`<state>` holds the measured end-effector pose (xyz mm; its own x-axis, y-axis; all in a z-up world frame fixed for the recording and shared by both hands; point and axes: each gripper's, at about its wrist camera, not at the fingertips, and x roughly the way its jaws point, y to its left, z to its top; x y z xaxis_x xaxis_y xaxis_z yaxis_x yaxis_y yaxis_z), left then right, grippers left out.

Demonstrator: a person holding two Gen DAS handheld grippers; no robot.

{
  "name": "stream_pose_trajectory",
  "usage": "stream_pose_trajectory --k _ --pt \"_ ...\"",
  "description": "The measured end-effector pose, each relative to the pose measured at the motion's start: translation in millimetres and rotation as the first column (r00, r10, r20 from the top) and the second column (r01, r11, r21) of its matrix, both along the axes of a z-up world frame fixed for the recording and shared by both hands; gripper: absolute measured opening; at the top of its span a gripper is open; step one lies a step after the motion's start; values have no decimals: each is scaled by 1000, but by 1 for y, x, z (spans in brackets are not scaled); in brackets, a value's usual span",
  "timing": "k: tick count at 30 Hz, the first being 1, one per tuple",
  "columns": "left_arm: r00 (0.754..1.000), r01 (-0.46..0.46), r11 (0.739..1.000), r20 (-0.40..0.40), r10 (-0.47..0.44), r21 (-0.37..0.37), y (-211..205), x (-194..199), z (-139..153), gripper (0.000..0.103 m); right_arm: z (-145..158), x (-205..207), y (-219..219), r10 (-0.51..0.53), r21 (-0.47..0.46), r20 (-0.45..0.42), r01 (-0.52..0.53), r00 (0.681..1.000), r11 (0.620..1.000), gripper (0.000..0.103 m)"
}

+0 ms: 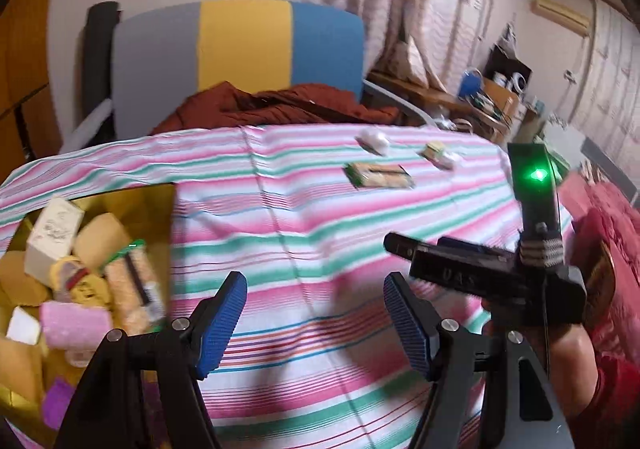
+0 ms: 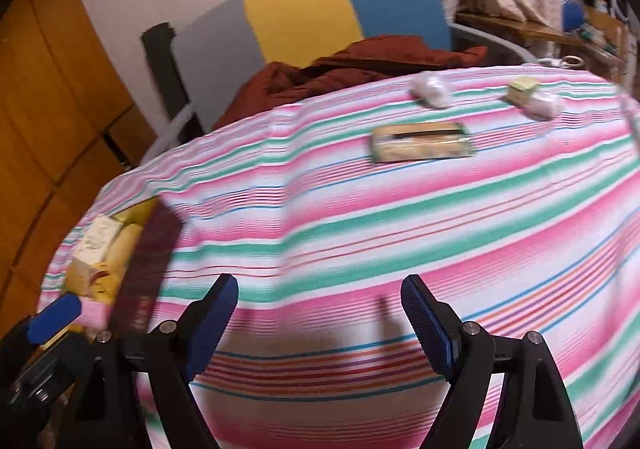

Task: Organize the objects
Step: 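Move both open tools from the tray back over the table items, then grasp the cracker packet with left tool while right tool grasps plastic-wrapped bundle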

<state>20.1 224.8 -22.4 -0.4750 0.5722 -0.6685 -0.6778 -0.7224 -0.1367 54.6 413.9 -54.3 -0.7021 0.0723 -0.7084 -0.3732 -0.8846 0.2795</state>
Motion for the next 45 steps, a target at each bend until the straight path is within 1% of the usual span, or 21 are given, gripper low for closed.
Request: stream_pose_trajectory --k 3,6,9,12,14,17,18,22,26,31,35,37,40,41,45 --pt "999 47 998 22 -46 -34 19 3 -12 72 -9 7 28 -57 14 21 57 998 998 85" --pt "996 76 996 52 -73 -49 33 1 -22 72 -16 17 58 -116 10 25 115 993 993 85" --pt "993 96 993 77 -91 -72 50 -3 -35 72 -19 24 87 -164 32 37 163 986 986 85" --pt "990 111 989 95 -102 -97 68 -10 -45 72 -18 23 111 -183 48 42 181 982 982 85" --pt "989 116 988 106 -105 -101 77 -14 -49 72 -15 20 131 -197 70 41 193 980 979 85" --pt "986 121 987 124 -108 -102 90 -20 -54 72 -6 13 164 -231 104 24 227 973 968 91" --pt "986 123 987 129 -110 -101 93 -22 -55 72 -4 11 175 -243 114 17 239 970 964 92" --pt "983 135 985 142 -119 -110 109 -28 -59 72 1 -8 221 -284 141 18 279 959 950 92" --pt "981 151 981 138 -134 -119 124 -35 -60 72 5 -32 258 -315 171 14 308 949 936 92" --pt "980 168 977 130 -151 -131 144 -48 -59 73 1 -64 287 -325 210 26 313 945 926 92" --pt "980 178 976 115 -164 -128 161 -62 -56 73 -9 -80 296 -321 237 45 302 946 923 92" --pt "980 185 973 93 -173 -135 170 -69 -53 74 -13 -83 298 -315 222 53 297 947 929 89" --pt "981 193 970 59 -186 -151 184 -80 -50 75 -17 -84 301 -313 209 62 294 948 933 75" --pt "981 193 969 48 -188 -155 187 -84 -49 76 -20 -85 302 -306 200 66 288 950 937 68" --pt "982 189 969 6 -190 -160 207 -103 -44 77 -21 -82 299 -315 223 48 297 948 929 65"
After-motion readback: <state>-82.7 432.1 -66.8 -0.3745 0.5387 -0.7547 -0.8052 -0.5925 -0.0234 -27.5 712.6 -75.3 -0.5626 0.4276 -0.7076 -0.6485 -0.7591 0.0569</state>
